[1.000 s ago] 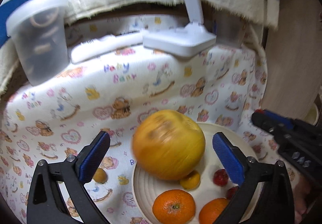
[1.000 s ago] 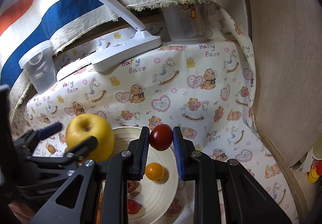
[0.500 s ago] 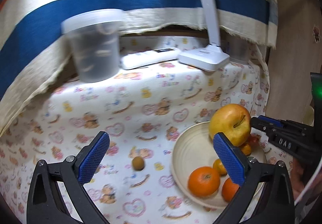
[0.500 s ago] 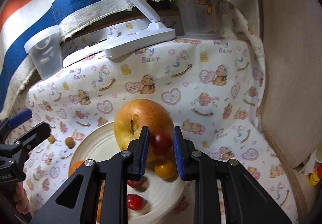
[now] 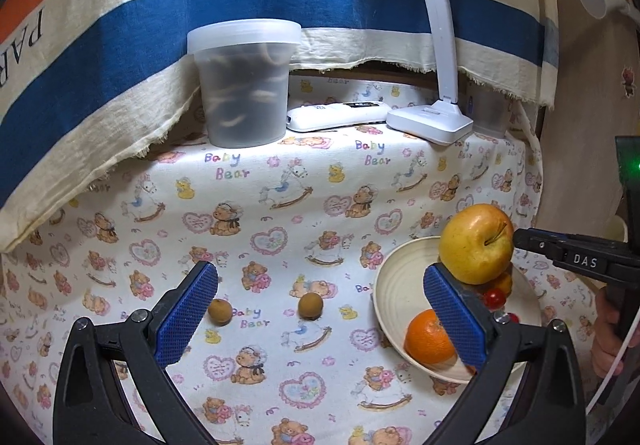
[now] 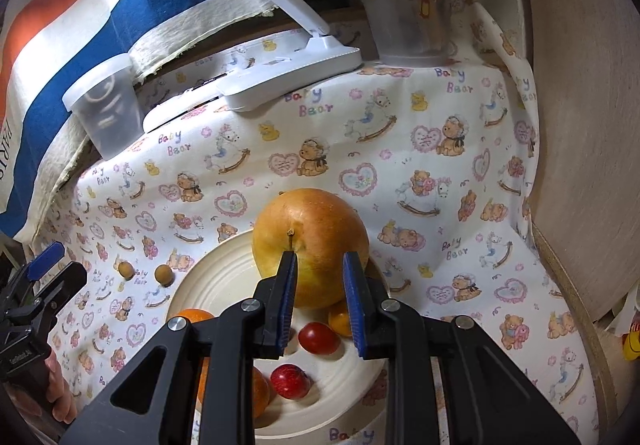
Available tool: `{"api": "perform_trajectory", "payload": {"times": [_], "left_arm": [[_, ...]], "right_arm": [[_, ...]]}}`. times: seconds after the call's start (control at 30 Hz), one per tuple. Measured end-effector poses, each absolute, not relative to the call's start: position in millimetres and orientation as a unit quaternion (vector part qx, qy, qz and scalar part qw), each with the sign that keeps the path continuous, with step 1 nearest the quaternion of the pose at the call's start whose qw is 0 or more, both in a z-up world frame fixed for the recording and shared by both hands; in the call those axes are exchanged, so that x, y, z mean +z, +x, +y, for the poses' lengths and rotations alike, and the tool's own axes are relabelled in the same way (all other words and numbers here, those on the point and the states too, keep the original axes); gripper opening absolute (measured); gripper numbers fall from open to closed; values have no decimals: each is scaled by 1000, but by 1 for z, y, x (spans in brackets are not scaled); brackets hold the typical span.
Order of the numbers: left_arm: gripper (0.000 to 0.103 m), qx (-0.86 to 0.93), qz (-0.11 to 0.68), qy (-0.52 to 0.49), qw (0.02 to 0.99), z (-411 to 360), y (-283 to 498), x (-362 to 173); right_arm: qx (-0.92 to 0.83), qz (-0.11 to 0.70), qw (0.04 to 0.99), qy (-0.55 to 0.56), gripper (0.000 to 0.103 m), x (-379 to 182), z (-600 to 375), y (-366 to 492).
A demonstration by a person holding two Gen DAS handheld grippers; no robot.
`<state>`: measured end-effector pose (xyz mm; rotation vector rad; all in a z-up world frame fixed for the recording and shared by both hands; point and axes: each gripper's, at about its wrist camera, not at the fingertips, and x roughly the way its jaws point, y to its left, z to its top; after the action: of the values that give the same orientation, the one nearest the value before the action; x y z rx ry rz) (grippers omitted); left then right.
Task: Organize fruits
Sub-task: 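Withdraw both grippers from the plate toward the two small brown fruits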
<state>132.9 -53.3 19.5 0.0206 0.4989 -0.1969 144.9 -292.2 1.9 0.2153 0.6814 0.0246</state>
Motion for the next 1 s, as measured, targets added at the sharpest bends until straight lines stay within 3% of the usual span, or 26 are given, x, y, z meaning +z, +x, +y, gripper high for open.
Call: {"api": "perform_trajectory", "payload": {"times": [0.53, 0.63, 0.83, 1.0], "left_arm": [[102, -84, 159, 36, 983, -61, 107, 30], [102, -82, 146, 49, 985, -64, 102, 31], [102, -85, 145, 42, 985, -65, 101, 30], [102, -78, 140, 36, 986, -60, 98, 35]], "right_arm": [[6, 306, 951, 54, 27, 6, -272, 137], [1, 294, 955, 51, 42, 7, -271, 135], [-2, 283, 958, 50, 49, 10, -272, 133], [-14, 263, 964, 40, 72, 14, -271, 128]]}}
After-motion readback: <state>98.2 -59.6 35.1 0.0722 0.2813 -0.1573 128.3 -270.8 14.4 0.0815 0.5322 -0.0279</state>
